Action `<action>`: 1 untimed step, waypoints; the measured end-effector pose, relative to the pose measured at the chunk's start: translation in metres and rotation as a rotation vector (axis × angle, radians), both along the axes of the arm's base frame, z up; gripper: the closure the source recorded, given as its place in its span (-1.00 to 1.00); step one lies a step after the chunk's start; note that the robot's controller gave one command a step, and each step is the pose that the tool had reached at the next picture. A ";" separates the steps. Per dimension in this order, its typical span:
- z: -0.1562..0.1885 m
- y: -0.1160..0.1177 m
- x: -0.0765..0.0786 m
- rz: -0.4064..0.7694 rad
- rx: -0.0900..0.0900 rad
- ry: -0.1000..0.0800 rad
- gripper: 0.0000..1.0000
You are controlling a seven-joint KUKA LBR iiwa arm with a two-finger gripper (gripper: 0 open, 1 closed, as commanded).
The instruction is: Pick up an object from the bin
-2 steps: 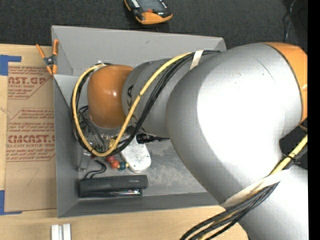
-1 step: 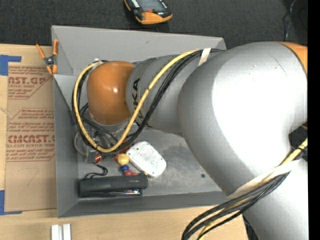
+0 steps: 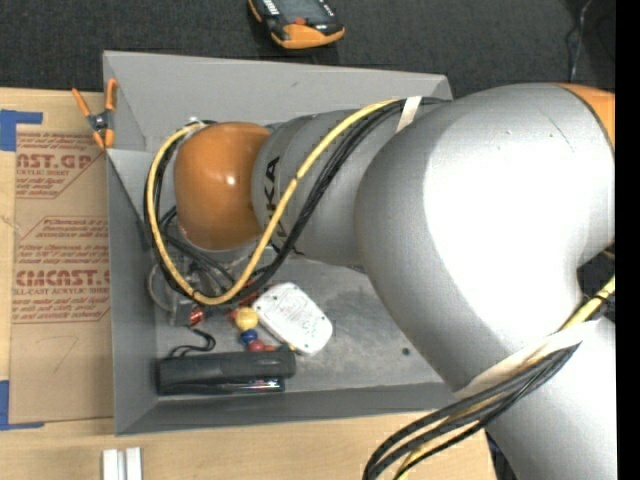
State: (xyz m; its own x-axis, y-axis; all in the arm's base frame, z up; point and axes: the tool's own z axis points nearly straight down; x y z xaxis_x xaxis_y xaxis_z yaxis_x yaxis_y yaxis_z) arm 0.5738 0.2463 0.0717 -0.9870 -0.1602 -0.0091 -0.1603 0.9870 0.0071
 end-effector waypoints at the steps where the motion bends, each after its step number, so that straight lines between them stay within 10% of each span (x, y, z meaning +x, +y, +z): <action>1: 0.028 0.000 -0.002 0.000 -0.002 0.007 1.00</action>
Offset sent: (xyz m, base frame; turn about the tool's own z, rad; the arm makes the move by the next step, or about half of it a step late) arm -0.0027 -0.0008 0.0260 -0.0001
